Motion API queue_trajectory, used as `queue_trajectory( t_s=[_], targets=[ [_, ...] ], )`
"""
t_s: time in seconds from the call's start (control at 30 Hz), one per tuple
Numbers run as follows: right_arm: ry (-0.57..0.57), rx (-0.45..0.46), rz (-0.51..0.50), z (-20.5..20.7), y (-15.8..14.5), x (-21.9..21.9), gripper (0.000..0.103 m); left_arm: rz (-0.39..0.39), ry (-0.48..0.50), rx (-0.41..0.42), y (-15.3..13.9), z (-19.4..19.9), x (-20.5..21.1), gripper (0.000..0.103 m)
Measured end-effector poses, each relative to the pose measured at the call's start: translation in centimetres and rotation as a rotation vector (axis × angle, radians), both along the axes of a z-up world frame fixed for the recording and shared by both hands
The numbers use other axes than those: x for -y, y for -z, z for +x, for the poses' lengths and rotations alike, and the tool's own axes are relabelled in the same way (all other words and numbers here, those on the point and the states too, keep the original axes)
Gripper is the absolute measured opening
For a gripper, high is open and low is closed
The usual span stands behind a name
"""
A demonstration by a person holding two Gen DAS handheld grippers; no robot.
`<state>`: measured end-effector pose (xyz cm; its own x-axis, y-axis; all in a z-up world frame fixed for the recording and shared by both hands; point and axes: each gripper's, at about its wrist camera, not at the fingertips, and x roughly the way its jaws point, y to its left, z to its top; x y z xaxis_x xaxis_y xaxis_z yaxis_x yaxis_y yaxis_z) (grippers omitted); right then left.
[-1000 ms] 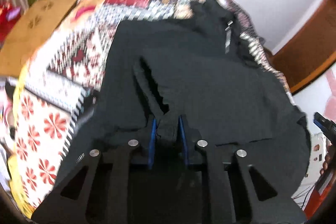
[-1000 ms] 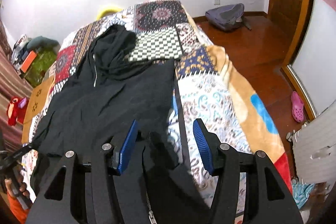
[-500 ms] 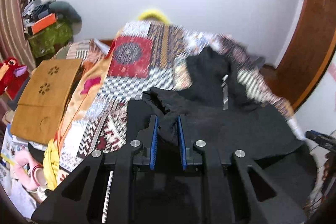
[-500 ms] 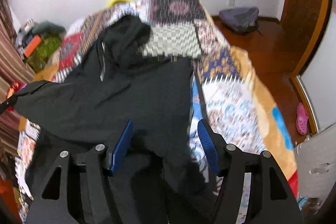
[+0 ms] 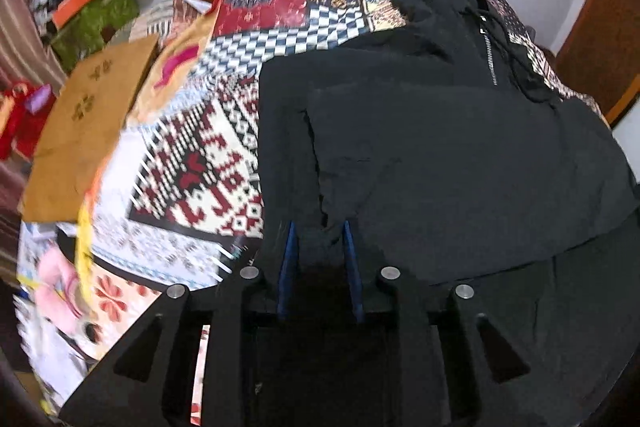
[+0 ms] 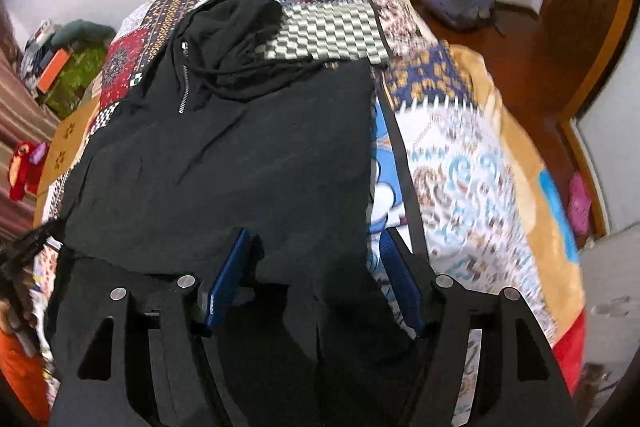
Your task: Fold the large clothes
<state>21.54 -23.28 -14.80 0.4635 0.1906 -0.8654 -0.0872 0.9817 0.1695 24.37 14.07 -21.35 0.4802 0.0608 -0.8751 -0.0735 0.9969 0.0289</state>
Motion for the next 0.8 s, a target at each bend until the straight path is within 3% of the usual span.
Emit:
queue_trajectory(
  t_s=[0.13,0.43,0.6,0.8],
  targets=[
    [-0.034,0.068,-0.020,0.5,-2.1,-0.8,0.063,0.038,0.027,0.050,-2.5,0.7,0.5,0.042],
    [-0.086,0.181,-0.044,3.9,-5.8,-2.7,0.063,0.050,0.097,0.239,-9.6,4.4,3.2,0.062],
    [-0.094,0.220,-0.008,6.7,-6.9,-4.2,0.063,0.018,0.151,0.266,-11.5,8.8,5.3,0.065],
    [-0.096,0.207,0.063,11.8,-6.6,-6.6,0.063,-0.007,0.152,0.248,-11.2,15.0,7.2,0.065]
  ],
)
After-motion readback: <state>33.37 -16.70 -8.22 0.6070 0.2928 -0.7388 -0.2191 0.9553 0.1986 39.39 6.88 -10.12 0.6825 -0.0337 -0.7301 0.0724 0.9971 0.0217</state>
